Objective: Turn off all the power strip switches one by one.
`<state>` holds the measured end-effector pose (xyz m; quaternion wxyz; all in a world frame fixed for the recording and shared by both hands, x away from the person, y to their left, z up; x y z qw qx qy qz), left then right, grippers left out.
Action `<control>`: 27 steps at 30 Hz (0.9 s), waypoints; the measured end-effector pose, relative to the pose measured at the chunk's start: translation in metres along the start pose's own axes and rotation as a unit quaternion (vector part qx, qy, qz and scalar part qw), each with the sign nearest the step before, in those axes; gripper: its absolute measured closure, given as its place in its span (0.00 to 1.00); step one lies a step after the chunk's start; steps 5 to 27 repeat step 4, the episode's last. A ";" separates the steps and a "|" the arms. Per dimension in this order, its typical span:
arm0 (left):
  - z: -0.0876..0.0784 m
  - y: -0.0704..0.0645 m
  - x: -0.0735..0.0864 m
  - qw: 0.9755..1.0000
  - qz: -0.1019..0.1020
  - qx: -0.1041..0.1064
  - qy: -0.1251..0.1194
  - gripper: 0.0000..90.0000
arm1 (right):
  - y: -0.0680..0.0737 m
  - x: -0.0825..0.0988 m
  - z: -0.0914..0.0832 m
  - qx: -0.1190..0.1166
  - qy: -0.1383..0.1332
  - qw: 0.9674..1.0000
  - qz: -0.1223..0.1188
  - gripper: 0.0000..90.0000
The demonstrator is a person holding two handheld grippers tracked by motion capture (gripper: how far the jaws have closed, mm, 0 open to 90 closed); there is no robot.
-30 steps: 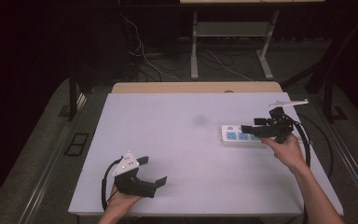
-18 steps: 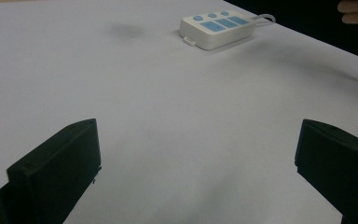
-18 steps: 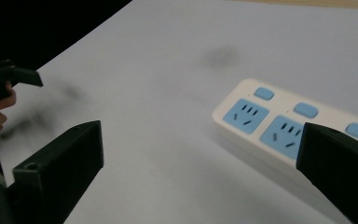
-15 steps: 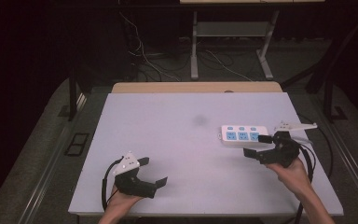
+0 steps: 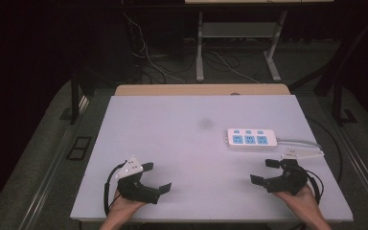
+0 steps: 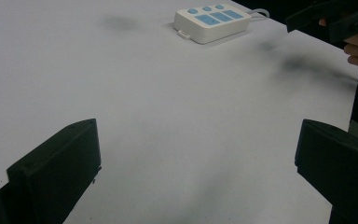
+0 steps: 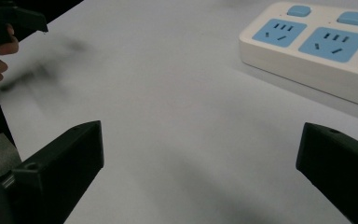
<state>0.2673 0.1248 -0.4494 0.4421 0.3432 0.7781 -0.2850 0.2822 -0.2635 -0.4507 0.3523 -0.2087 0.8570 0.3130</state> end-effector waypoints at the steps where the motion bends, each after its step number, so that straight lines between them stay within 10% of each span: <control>1: 0.000 0.000 0.000 1.000 0.000 0.001 0.001 0.00 | -0.001 0.002 -0.001 0.002 -0.003 1.000 0.000 0.01; 27: 0.001 0.001 0.000 1.000 -0.003 0.005 0.003 0.00 | -0.002 0.006 -0.003 0.003 -0.002 1.000 0.004 0.01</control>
Point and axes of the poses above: each handheld gripper's, and its own axes: z roughly forward along the jaws, x roughly out of its underside, y roughly to its left, the point moved 5 cm from there along z, roughly forward along the jaws, and after that the axes turned 5 degrees about z, right-handed, at the moved point
